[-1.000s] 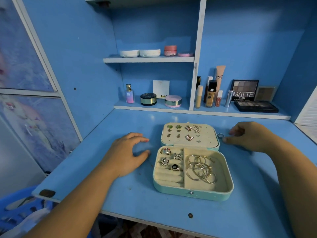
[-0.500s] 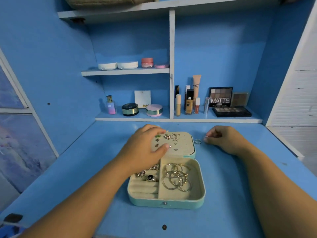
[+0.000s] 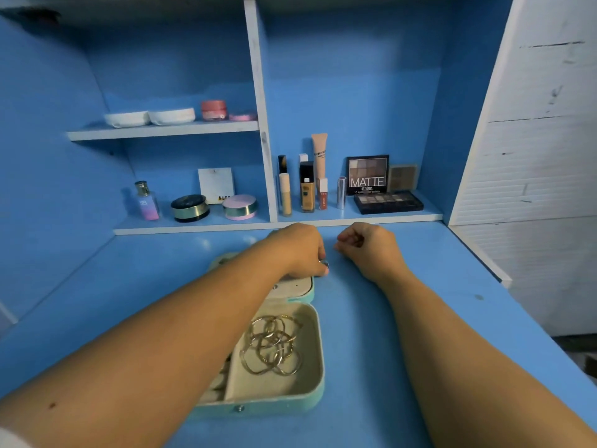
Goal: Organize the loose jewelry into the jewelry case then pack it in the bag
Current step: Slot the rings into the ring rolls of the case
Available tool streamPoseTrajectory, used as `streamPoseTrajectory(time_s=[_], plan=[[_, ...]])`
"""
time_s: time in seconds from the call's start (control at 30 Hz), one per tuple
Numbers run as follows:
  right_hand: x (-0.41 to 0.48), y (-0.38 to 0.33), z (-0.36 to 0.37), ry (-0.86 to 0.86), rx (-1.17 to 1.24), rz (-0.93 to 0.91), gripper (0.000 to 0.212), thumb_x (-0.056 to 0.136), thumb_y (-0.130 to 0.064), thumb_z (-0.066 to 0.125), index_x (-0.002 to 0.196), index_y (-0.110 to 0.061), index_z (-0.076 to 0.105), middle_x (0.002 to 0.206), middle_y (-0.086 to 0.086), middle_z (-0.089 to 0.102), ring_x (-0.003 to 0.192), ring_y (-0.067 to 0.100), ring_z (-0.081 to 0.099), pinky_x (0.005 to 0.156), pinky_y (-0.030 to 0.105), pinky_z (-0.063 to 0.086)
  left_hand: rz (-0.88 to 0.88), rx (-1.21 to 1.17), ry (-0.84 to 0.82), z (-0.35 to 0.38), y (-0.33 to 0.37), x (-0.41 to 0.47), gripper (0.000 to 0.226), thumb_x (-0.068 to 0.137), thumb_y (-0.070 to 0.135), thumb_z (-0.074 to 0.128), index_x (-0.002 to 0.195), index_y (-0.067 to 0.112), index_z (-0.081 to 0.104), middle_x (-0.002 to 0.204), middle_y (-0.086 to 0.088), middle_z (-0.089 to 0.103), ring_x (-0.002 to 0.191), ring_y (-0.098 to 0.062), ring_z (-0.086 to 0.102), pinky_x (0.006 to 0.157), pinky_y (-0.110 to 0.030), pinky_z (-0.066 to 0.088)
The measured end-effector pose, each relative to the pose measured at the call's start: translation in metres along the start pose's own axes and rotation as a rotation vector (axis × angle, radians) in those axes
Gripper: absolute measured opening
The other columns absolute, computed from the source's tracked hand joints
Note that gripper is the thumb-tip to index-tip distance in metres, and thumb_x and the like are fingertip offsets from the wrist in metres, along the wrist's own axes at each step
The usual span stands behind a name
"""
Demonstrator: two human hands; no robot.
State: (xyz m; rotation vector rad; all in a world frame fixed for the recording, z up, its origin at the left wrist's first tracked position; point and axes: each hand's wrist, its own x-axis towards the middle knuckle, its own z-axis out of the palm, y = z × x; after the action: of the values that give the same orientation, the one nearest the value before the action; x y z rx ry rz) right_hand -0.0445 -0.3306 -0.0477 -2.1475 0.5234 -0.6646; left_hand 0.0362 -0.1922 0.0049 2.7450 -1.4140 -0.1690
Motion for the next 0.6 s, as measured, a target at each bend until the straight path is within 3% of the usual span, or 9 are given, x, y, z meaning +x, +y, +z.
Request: streamPoseTrajectory(time_s=[0.13,0.3,0.47,0.53,0.6], plan=[[0.0,0.002,0.001,0.008,-0.014,0.006,0.012,0.08,-0.018,0.075,0.089,-0.016,0.068,0.079,0.0,0.064,0.072,0.011,0.056,0.063,0.012,0.044,0.015,-0.003,0.03,0.005,0.006,0.002,0.027,0.085,0.034,0.069,0.111,0.025,0.072,0.109,0.003,0.068,0.099,-0.019,0.061,0.089,-0.038,0.052],[-0.001,0.002,0.001,-0.007,-0.049,0.002,0.009,0.081,-0.017,0.073,0.089,-0.015,0.068,0.08,0.0,0.064,0.073,0.011,0.056,0.062,0.012,0.042,0.023,0.04,0.048,0.008,0.013,0.002,0.023,0.09,0.032,0.064,0.109,0.019,0.069,0.109,-0.001,0.065,0.104,-0.024,0.058,0.092,-0.04,0.048],[-0.001,0.002,0.001,-0.003,-0.088,0.002,0.007,0.083,-0.017,0.071,0.089,-0.016,0.068,0.081,0.0,0.066,0.072,0.009,0.055,0.058,0.009,0.039,0.098,0.078,0.153,0.004,0.015,-0.003,0.012,0.088,0.03,0.068,0.097,0.023,0.064,0.093,0.006,0.063,0.101,-0.019,0.058,0.096,-0.04,0.04],[-0.002,0.002,0.001,-0.007,-0.099,-0.014,0.006,0.083,-0.016,0.071,0.088,-0.015,0.068,0.08,0.0,0.065,0.071,0.009,0.054,0.057,0.007,0.038,0.113,0.008,0.191,0.002,0.013,-0.008,0.007,0.086,0.028,0.07,0.091,0.025,0.066,0.09,0.007,0.066,0.096,-0.018,0.06,0.094,-0.039,0.044],[-0.002,0.001,0.001,-0.012,-0.103,-0.032,0.006,0.082,-0.017,0.071,0.087,-0.016,0.067,0.078,-0.002,0.064,0.071,0.01,0.054,0.057,0.007,0.038,0.104,-0.211,0.242,0.002,0.007,-0.017,0.008,0.084,0.026,0.074,0.089,0.023,0.069,0.087,0.007,0.069,0.087,-0.015,0.064,0.087,-0.037,0.051]])
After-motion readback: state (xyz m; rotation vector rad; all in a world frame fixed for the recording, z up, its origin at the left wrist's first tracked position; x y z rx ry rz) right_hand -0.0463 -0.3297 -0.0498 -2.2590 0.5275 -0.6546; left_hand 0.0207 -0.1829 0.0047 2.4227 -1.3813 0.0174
